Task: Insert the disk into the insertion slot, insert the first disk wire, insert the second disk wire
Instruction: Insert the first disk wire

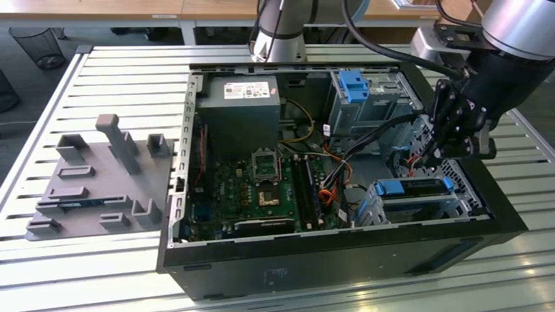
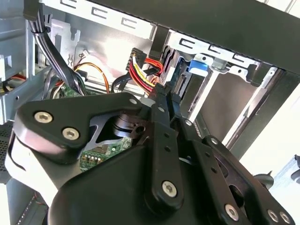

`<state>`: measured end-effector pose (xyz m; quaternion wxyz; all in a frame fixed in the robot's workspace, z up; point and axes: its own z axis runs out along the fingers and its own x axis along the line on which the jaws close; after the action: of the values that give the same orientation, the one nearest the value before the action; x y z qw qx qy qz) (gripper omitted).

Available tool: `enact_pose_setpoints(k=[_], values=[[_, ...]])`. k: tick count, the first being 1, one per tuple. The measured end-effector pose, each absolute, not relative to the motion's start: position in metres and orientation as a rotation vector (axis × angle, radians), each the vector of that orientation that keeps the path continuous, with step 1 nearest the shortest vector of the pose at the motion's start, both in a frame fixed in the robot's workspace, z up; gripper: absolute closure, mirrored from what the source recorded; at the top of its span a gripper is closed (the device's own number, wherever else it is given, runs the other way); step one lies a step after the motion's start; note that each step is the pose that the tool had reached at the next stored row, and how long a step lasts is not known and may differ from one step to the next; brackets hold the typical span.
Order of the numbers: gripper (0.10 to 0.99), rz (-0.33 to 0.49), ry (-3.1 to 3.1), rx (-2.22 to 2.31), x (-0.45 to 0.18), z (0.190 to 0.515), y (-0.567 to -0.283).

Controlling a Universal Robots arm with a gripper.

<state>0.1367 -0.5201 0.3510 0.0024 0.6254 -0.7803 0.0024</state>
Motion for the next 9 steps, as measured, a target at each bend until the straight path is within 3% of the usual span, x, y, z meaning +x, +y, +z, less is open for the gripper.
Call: enact_pose_setpoints(k=[9], values=[[0.922,0.008,-2.282,2.153,0.1368,0.3498,-0.5201]])
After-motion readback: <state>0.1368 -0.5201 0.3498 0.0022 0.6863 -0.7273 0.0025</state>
